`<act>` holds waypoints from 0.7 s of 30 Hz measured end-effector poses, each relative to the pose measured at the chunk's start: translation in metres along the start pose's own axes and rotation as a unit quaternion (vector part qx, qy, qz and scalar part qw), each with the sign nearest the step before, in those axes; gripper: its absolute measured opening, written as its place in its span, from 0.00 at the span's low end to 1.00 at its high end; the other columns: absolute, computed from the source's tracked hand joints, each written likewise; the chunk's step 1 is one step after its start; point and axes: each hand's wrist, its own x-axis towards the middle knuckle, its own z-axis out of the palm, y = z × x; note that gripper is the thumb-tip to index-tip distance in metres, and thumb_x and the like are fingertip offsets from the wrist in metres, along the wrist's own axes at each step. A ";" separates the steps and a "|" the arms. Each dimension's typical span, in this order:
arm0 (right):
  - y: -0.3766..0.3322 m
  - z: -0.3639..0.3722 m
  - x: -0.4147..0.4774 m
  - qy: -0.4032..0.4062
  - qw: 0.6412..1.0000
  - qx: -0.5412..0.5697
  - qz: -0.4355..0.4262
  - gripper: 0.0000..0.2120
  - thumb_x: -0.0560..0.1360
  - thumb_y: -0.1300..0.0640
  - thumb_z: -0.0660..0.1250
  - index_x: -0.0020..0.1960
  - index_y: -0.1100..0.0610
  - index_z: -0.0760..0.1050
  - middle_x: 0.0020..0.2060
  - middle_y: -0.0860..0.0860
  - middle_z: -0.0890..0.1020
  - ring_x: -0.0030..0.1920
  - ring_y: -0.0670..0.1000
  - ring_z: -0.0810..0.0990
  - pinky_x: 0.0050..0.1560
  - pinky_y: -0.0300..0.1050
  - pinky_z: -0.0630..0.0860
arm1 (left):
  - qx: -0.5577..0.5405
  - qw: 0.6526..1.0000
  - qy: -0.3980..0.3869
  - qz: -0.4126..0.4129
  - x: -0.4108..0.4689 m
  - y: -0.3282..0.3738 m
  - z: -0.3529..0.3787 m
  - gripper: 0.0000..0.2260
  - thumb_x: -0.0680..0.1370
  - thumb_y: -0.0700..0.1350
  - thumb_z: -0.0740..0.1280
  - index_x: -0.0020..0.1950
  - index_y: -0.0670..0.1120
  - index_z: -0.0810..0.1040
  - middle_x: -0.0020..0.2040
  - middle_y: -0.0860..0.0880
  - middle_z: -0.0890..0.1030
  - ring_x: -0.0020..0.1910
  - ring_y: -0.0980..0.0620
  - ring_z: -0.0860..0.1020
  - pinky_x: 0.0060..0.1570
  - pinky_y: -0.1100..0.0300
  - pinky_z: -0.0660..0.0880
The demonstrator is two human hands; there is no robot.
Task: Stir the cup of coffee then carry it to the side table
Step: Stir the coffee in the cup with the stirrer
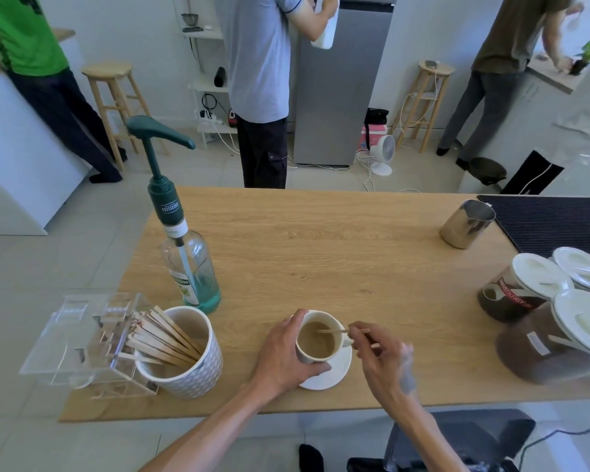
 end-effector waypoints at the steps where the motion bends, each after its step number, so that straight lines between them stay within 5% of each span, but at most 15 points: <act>1: -0.001 0.001 -0.003 -0.025 1.000 0.011 -0.005 0.04 0.75 0.62 0.73 0.47 0.58 0.86 0.41 0.47 0.88 0.35 0.44 0.85 0.31 0.49 0.83 | 0.001 1.000 -0.001 -0.001 0.000 -0.001 0.001 0.44 0.62 0.67 0.79 0.74 0.55 0.66 0.65 0.58 0.78 0.65 0.53 0.76 0.65 0.50 0.75; 4: 0.001 -0.009 -0.005 -0.043 0.999 0.004 0.006 0.03 0.74 0.64 0.73 0.45 0.58 0.85 0.36 0.46 0.87 0.32 0.43 0.84 0.30 0.48 0.82 | -0.001 1.000 0.002 -0.004 0.000 -0.001 0.001 0.45 0.62 0.68 0.78 0.74 0.55 0.66 0.67 0.57 0.77 0.66 0.52 0.75 0.66 0.49 0.75; 9: -0.001 -0.009 0.004 0.044 0.998 -0.034 0.000 0.03 0.75 0.62 0.72 0.45 0.58 0.84 0.35 0.45 0.85 0.31 0.44 0.84 0.30 0.44 0.81 | 0.002 1.000 0.000 -0.005 0.000 0.000 0.000 0.43 0.62 0.68 0.79 0.72 0.57 0.66 0.64 0.59 0.77 0.63 0.53 0.76 0.63 0.49 0.76; 15: -0.002 -0.007 -0.001 -0.056 0.998 0.023 0.036 0.05 0.75 0.65 0.72 0.44 0.58 0.85 0.37 0.45 0.86 0.32 0.43 0.85 0.31 0.52 0.83 | 0.010 1.000 -0.002 -0.007 0.000 -0.001 0.001 0.45 0.62 0.69 0.78 0.74 0.57 0.65 0.66 0.58 0.77 0.65 0.53 0.75 0.65 0.49 0.75; 21: -0.004 -0.006 0.005 0.017 0.999 0.008 0.036 0.03 0.76 0.63 0.72 0.47 0.58 0.85 0.37 0.47 0.86 0.33 0.45 0.84 0.32 0.52 0.83 | 0.009 1.000 -0.002 -0.004 0.001 -0.001 0.001 0.44 0.62 0.70 0.78 0.73 0.58 0.66 0.65 0.58 0.77 0.65 0.52 0.76 0.63 0.49 0.77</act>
